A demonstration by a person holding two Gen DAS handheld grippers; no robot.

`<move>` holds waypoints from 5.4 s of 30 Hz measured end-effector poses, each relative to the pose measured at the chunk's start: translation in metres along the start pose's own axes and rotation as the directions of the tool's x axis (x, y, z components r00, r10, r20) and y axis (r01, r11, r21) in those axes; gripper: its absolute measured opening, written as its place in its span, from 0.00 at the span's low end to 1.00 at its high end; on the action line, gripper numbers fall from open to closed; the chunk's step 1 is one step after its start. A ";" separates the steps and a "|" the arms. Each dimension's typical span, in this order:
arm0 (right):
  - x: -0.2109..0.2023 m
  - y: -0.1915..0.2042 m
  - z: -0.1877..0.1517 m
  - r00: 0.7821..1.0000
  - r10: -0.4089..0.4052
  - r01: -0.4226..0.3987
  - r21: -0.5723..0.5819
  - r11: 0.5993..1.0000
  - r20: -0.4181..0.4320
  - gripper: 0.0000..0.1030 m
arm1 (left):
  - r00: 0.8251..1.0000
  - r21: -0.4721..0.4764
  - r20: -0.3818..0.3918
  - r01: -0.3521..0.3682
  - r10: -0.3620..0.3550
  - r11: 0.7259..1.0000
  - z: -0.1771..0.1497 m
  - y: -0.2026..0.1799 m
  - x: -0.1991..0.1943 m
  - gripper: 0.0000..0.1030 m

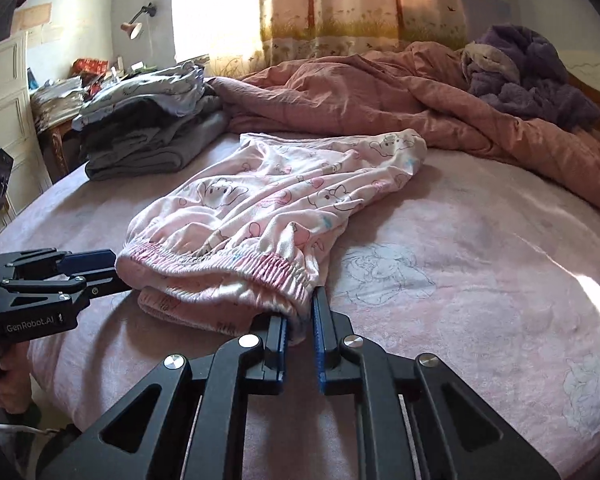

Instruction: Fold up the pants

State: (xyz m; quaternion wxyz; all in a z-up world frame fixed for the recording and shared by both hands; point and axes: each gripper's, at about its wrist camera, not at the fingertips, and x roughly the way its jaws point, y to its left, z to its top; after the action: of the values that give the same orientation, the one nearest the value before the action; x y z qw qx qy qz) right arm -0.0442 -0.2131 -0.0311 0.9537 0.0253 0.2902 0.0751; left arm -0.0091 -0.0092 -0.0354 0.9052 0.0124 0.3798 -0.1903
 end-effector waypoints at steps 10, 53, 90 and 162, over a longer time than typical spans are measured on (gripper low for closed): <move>-0.008 -0.026 -0.007 0.999 -0.022 0.019 0.094 0.995 0.029 0.44 | 0.996 0.099 0.016 0.086 -0.088 0.991 -0.003 -0.031 -0.017 0.41; -0.033 0.004 -0.015 0.998 -0.057 0.055 0.045 0.997 0.038 0.13 | 1.000 0.179 0.003 -0.020 0.020 0.984 -0.014 -0.059 -0.009 0.08; -0.056 -0.020 -0.031 0.993 0.106 -0.110 0.079 0.991 0.058 0.44 | 0.992 0.064 0.125 0.025 -0.033 0.998 -0.007 -0.044 -0.041 0.52; 0.014 -0.042 -0.012 0.961 0.277 -0.258 0.366 0.894 0.002 0.09 | 0.998 -0.107 0.020 0.064 -0.062 0.992 0.002 -0.017 0.010 0.04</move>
State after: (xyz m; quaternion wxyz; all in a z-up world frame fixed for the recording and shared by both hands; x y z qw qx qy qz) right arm -0.0344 -0.2524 -0.0524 0.9054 0.2387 0.3168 0.1511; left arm -0.0071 -0.0284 -0.0394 0.9012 -0.0498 0.3823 -0.1981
